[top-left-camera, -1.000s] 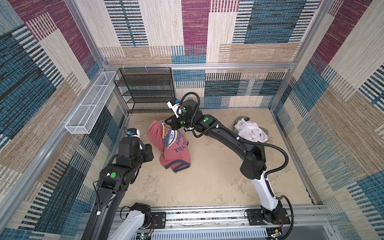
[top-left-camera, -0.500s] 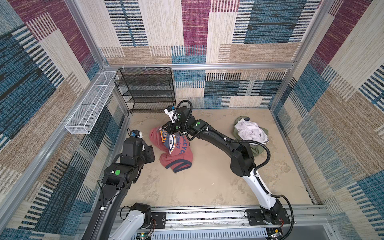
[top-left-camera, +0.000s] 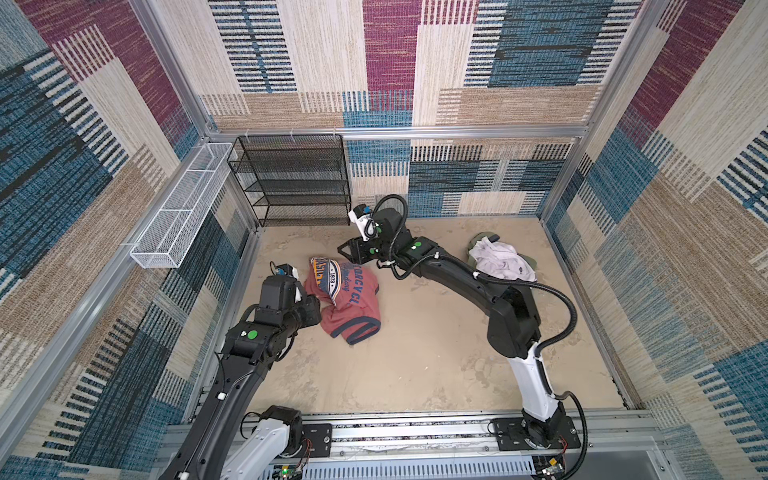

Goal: Pick out a specific cloth from the pile
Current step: 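Release the t-shirt and withdraw the right gripper while the left gripper grasps its hem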

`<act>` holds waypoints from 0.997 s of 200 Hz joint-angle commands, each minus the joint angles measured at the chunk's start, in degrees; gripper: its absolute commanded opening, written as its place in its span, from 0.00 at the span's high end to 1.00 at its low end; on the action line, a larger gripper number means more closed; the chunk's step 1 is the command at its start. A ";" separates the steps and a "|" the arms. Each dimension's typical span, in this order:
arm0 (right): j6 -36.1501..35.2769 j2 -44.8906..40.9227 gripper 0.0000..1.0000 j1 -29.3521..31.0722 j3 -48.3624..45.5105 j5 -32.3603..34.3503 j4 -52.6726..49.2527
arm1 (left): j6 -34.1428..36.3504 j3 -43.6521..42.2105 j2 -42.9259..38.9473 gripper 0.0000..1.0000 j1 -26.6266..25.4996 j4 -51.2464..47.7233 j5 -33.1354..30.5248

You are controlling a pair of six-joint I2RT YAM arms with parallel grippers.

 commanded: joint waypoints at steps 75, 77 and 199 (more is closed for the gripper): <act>4.27 -23.92 0.50 -7.02 -37.98 2.00 14.29 | -6.29 -10.43 8.03 0.48 -10.96 9.45 3.36; 4.26 -24.39 0.50 -7.11 -38.60 2.02 14.32 | -6.30 -10.45 8.25 0.48 -11.28 9.60 3.26; 4.49 -31.75 0.50 -10.38 -48.58 3.19 14.05 | -8.54 -9.22 24.99 0.57 -19.96 14.16 -4.42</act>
